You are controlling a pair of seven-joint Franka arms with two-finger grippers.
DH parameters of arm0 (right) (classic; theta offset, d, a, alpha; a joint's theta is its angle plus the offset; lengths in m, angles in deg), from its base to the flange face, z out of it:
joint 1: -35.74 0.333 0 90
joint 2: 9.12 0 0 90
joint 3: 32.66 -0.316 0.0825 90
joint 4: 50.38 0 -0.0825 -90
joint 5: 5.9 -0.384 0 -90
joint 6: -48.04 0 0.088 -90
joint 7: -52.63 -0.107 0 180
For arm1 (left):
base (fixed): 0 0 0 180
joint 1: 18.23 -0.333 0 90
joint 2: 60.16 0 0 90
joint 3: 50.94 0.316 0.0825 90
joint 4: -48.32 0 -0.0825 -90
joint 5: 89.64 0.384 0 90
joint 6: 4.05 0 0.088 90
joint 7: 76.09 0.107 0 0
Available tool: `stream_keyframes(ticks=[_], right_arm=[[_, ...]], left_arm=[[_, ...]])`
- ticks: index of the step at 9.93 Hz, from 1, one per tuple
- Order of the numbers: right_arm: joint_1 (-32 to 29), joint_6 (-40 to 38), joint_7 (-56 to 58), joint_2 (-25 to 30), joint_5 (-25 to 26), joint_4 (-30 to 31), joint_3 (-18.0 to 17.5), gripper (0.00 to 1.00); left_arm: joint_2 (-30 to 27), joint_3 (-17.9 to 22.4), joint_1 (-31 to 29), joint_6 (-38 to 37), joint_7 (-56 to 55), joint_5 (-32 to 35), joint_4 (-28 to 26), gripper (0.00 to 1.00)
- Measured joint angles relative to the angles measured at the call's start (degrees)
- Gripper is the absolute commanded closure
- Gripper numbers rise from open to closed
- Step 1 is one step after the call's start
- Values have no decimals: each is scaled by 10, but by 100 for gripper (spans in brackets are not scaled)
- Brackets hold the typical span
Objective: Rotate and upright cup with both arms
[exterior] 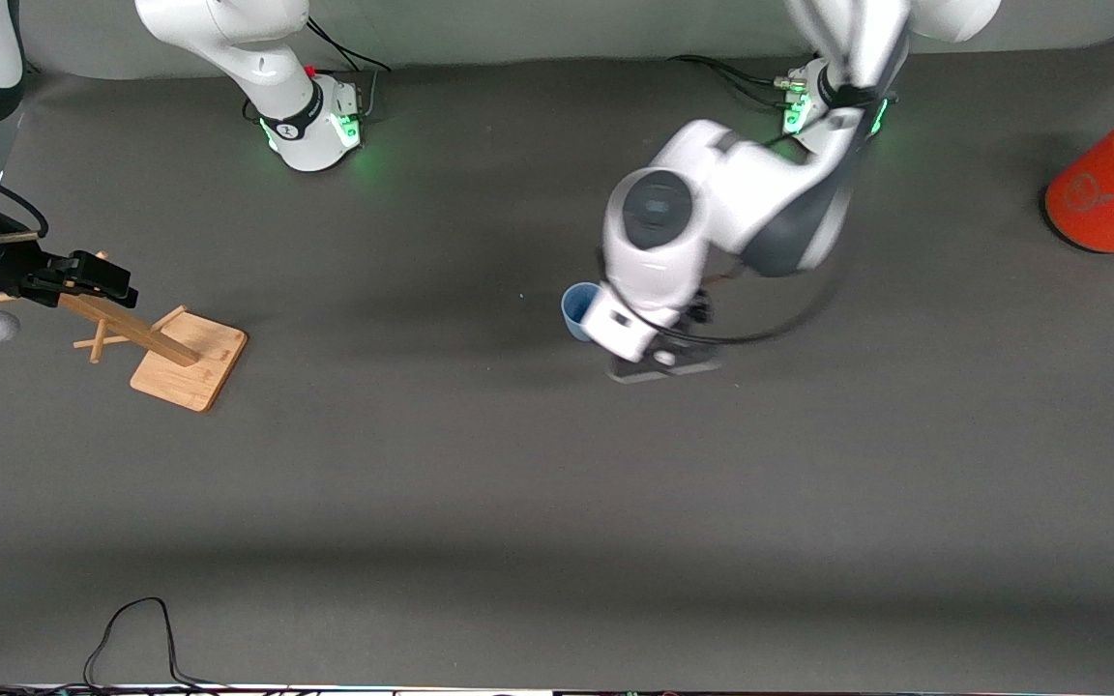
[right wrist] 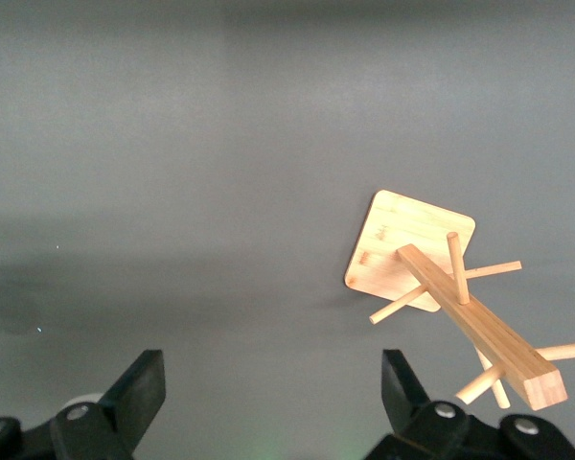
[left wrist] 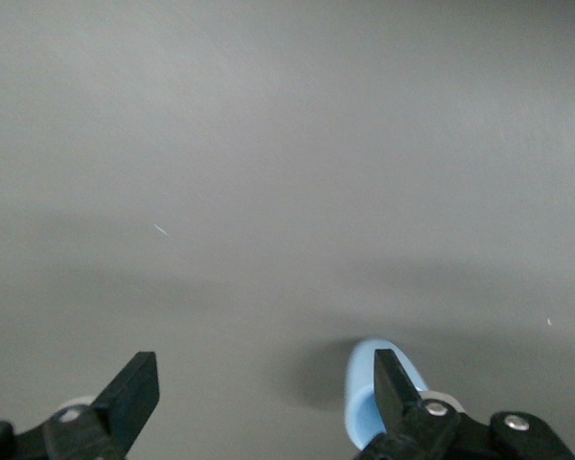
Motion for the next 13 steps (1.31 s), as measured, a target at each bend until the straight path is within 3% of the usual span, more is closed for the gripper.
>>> stream_keyframes(ticks=[4,7,10,13], right_arm=[[1,0,4,0,1,1,1,0],[1,1,4,0,1,0,1,0],[1,1,4,0,1,0,1,0],[1,1,4,0,1,0,1,0]], left_arm=[[-72,3,-162,-103,225,24,15,0],[-150,3,-257,-133,329,15,-18,0],[-234,3,-285,-104,348,14,-103,0],[-266,2,-294,-106,379,14,-147,0]])
